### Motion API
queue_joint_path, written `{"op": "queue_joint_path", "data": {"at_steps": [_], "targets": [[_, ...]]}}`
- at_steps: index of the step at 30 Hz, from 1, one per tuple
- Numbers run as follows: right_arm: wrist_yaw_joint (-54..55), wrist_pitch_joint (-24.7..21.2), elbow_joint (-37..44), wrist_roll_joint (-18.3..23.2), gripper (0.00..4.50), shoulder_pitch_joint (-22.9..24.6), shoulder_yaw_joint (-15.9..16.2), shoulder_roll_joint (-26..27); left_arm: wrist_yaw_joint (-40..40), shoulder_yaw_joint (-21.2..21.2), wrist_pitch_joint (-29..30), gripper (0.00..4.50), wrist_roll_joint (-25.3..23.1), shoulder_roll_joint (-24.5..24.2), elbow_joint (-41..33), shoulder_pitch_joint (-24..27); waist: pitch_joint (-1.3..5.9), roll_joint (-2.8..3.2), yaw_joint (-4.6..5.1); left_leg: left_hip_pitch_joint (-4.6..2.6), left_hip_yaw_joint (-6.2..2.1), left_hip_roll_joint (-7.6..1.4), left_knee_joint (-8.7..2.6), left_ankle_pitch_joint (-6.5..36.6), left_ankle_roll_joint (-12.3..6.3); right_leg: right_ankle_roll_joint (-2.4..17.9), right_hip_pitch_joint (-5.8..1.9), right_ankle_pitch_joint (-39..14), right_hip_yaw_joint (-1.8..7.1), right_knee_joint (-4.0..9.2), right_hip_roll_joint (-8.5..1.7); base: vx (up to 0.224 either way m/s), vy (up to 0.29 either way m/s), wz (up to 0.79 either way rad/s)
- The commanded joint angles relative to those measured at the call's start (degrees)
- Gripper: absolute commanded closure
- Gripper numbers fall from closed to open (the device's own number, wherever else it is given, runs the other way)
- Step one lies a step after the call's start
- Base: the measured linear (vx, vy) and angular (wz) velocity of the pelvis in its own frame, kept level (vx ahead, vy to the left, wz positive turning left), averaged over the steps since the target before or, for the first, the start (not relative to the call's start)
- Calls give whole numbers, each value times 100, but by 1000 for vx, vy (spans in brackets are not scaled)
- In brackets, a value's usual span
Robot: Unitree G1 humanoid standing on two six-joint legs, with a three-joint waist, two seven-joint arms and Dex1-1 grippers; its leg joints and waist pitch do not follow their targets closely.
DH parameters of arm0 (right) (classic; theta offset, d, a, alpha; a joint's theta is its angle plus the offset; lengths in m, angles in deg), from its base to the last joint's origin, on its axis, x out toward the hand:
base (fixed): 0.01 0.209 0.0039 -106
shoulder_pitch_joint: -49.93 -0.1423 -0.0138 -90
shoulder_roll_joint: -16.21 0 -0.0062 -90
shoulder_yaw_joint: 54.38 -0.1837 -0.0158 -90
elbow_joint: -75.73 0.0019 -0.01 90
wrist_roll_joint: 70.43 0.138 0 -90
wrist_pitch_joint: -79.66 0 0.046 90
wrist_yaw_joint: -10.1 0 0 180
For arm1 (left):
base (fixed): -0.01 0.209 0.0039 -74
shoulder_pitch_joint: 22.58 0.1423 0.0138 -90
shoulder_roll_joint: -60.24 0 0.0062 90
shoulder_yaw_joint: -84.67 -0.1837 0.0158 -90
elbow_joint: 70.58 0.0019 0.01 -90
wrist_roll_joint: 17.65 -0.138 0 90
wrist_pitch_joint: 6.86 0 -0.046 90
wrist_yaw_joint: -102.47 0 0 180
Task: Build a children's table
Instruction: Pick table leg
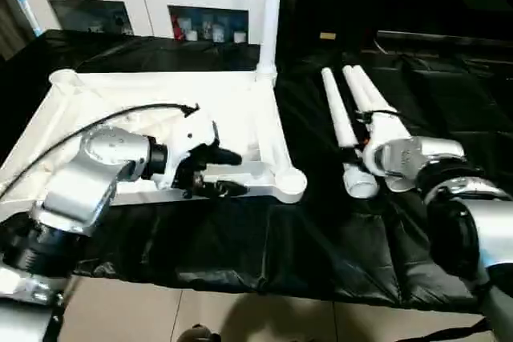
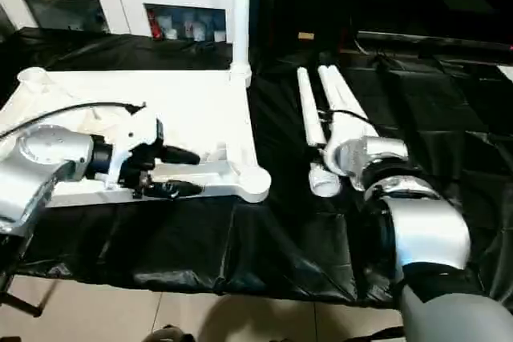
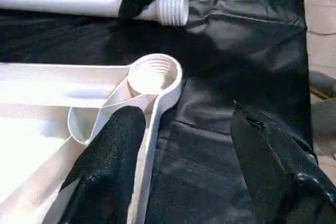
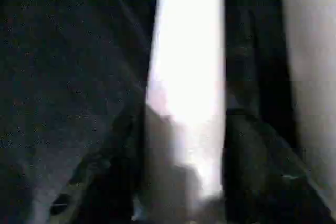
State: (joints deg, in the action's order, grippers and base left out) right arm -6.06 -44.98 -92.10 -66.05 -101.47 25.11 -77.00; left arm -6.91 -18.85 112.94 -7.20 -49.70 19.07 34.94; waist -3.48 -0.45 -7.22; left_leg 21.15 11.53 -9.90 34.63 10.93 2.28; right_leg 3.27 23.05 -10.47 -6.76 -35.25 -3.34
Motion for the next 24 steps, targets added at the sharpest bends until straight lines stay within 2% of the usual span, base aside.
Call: {"op": "queue_joint_path", "data": {"at_steps": [1,3,5,14,18,20,21,22,23,24], "targets": [[-32,-158,-112,-137,237,26,127,-48,61,-63,20,149,21,-25,-56,-114,402,-6,-8,-53,-194,-402,-352,707,46,890,-327,-1405,446,381,-651,0,0,0],[-33,-189,-103,-125,240,4,93,-64,85,-77,23,149,40,-28,-55,-137,400,-44,-2,-57,-190,-405,-354,717,43,845,-324,-1482,446,395,-652,0,0,0],[-54,-196,-94,-131,257,-35,74,-68,96,-89,35,149,66,-29,-47,-163,400,-38,-3,-60,-191,-409,-356,719,50,826,-317,-1517,444,396,-652,0,0,0],[-117,25,-35,20,262,-132,-214,-2,-92,-30,4,149,77,139,70,-192,413,-63,8,-51,-181,-406,-343,610,33,822,-325,-1373,446,375,-646,0,0,0],[-295,322,44,250,262,-257,-428,54,-683,148,-48,149,28,455,274,-247,421,-62,22,-41,-182,-401,-337,591,8,830,-335,-1306,443,371,-645,0,0,0],[-450,504,109,348,262,-309,-502,88,-1082,300,21,115,32,674,391,-291,438,-59,33,-35,-183,-401,-324,533,-37,882,-347,-1106,437,351,-642,0,0,0],[-490,545,129,373,262,-321,-521,96,-1212,347,58,115,31,742,418,-302,440,-69,53,-18,-181,-396,-319,479,-74,918,-350,-1000,432,338,-625,0,0,0],[-575,618,207,502,262,-353,-639,131,-1641,513,213,115,55,1000,501,-337,445,45,35,-39,-193,-398,-308,501,-62,946,-335,-967,430,333,-630,0,0,0],[-589,705,268,564,262,-351,-698,149,-1874,601,318,103,81,1166,525,-345,440,-11,61,-36,-182,-411,-309,542,-85,976,-343,-875,433,348,-622,0,0,0],[-702,910,365,607,262,-323,-723,173,-2058,674,408,86,124,1323,529,-339,444,-21,54,-35,-192,-411,-311,525,-107,994,-354,-856,429,348,-629,0,0,0]]}}
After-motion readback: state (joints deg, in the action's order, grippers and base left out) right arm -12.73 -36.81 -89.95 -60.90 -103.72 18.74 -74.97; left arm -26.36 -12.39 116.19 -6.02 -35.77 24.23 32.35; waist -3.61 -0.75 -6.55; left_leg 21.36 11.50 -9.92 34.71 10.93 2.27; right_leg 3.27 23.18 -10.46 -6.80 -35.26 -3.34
